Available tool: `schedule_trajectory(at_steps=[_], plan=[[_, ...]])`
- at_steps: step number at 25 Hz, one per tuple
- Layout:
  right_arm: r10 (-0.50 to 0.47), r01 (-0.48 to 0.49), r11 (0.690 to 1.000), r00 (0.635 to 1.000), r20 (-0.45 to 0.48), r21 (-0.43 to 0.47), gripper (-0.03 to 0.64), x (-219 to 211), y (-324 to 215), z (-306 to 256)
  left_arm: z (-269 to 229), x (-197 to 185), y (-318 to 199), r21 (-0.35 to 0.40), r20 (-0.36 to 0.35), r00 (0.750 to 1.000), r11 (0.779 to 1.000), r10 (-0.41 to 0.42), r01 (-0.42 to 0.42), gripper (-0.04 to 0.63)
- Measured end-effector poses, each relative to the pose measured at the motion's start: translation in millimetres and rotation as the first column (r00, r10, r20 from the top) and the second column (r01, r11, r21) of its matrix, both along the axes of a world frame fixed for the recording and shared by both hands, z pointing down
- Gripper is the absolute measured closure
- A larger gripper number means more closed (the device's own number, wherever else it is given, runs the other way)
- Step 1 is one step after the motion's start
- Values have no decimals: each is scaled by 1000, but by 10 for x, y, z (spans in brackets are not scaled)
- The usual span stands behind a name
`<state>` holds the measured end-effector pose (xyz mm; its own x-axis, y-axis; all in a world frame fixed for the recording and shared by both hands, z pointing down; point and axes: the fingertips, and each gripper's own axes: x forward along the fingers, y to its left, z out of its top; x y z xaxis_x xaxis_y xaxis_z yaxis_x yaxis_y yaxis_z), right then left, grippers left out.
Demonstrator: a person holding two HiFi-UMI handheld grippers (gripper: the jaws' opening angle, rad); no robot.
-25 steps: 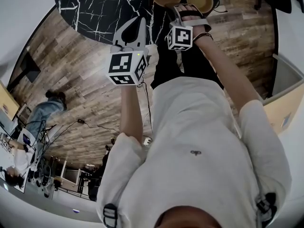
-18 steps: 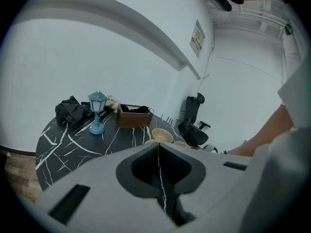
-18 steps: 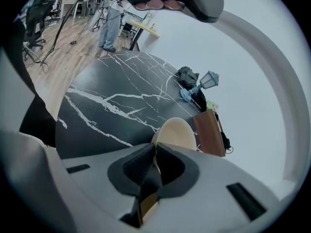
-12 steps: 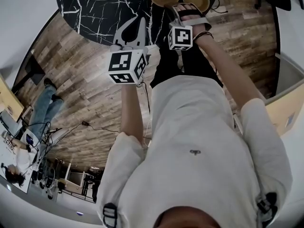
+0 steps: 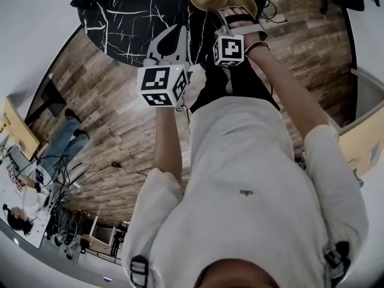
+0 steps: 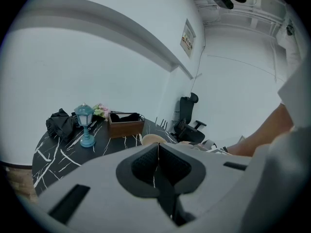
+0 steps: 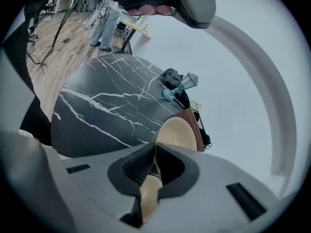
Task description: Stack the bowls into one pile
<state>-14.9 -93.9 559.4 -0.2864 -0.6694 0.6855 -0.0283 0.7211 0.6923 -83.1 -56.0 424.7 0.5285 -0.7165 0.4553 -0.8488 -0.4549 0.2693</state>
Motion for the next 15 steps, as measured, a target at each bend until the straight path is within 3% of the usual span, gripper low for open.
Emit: schedule_trajectory(at_steps=[15], plan=[[24, -23, 999, 999, -22, 33, 594, 323, -395, -106, -74, 262, -212, 11, 2, 1000, 1000, 8, -8, 588]])
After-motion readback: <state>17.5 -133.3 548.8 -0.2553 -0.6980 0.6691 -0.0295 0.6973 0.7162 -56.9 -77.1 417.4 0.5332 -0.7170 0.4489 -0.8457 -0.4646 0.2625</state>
